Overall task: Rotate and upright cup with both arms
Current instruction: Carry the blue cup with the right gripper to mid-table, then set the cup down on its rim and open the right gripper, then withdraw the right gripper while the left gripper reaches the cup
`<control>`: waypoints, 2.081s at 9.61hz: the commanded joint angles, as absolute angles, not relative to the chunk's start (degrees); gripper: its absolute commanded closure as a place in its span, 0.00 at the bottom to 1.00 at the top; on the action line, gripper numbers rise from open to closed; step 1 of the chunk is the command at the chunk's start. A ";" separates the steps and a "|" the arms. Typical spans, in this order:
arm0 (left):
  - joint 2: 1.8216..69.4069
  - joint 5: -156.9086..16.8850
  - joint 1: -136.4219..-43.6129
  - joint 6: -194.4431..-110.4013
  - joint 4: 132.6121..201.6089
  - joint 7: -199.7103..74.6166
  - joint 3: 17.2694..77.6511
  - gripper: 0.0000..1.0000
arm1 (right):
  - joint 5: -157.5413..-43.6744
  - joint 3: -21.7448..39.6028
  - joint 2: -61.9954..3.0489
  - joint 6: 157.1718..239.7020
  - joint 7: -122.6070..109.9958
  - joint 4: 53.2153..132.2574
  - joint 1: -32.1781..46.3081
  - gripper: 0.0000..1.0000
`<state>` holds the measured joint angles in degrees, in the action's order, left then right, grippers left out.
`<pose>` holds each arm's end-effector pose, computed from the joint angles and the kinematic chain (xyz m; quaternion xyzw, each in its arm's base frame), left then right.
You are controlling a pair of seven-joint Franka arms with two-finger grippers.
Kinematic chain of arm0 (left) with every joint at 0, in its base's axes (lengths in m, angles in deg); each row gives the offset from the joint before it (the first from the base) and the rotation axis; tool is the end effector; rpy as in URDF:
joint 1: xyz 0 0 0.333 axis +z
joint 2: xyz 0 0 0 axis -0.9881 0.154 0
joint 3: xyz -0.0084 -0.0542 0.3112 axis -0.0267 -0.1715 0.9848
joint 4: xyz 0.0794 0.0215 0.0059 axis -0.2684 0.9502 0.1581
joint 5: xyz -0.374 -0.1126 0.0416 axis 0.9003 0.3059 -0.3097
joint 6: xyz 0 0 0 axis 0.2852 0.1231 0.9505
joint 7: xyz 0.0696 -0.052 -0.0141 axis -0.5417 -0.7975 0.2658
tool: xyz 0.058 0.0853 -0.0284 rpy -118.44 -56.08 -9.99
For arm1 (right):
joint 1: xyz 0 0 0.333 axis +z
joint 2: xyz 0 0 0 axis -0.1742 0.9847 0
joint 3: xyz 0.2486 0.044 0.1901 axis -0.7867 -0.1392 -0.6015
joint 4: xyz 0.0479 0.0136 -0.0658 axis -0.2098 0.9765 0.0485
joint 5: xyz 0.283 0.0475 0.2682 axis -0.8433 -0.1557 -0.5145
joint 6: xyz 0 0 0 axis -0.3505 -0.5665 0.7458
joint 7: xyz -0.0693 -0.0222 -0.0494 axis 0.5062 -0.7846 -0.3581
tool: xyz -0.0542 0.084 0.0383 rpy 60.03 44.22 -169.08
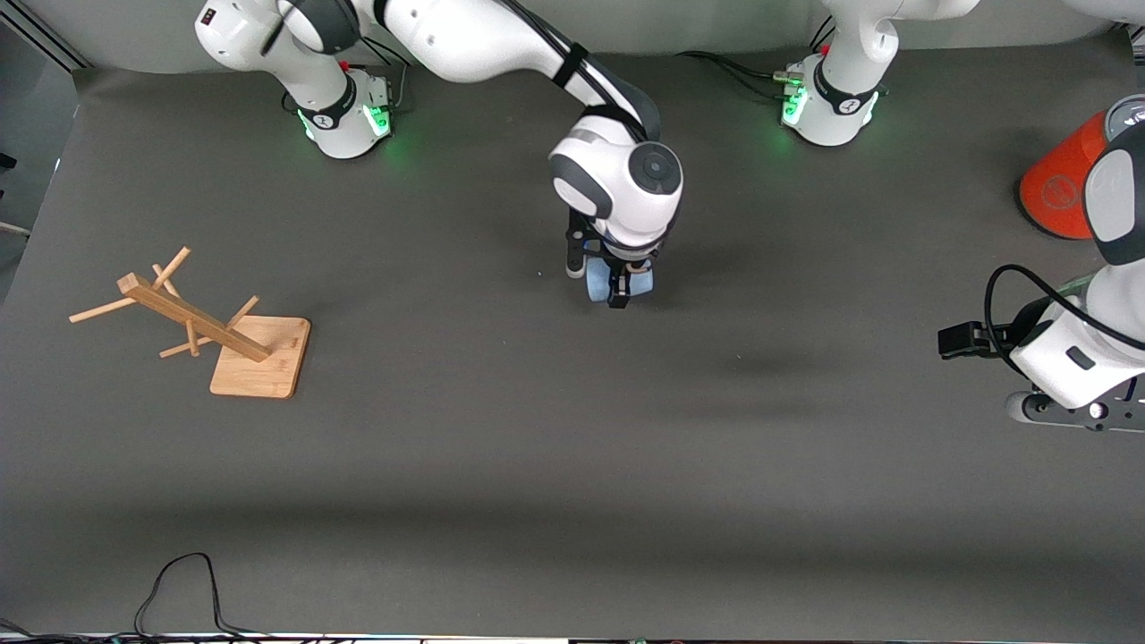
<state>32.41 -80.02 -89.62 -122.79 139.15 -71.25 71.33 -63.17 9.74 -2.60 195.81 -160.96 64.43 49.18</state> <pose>0.6588 -0.0432 0.5338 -0.9968 0.0470 0.0575 0.0280 0.4300 0.6026 0.2287 0.6763 -0.7319 0.0598 0.0581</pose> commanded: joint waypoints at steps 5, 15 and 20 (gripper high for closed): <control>32.40 -79.97 -90.19 -121.48 138.41 -71.90 71.85 0.00 | -61.48 10.51 5.16 198.30 -165.15 58.05 49.64 0.05; 32.32 -79.97 -90.55 -120.95 138.50 -71.64 70.98 0.00 | -66.99 10.42 -6.16 184.97 -157.35 59.02 47.80 0.00; 32.23 -79.97 -90.64 -120.16 138.41 -71.11 69.92 0.00 | -68.95 10.86 -19.86 165.21 -129.71 59.28 38.51 0.00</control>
<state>32.42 -79.99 -90.29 -121.49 139.10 -71.25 70.17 -67.60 10.89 -15.44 168.89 -137.37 57.52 41.07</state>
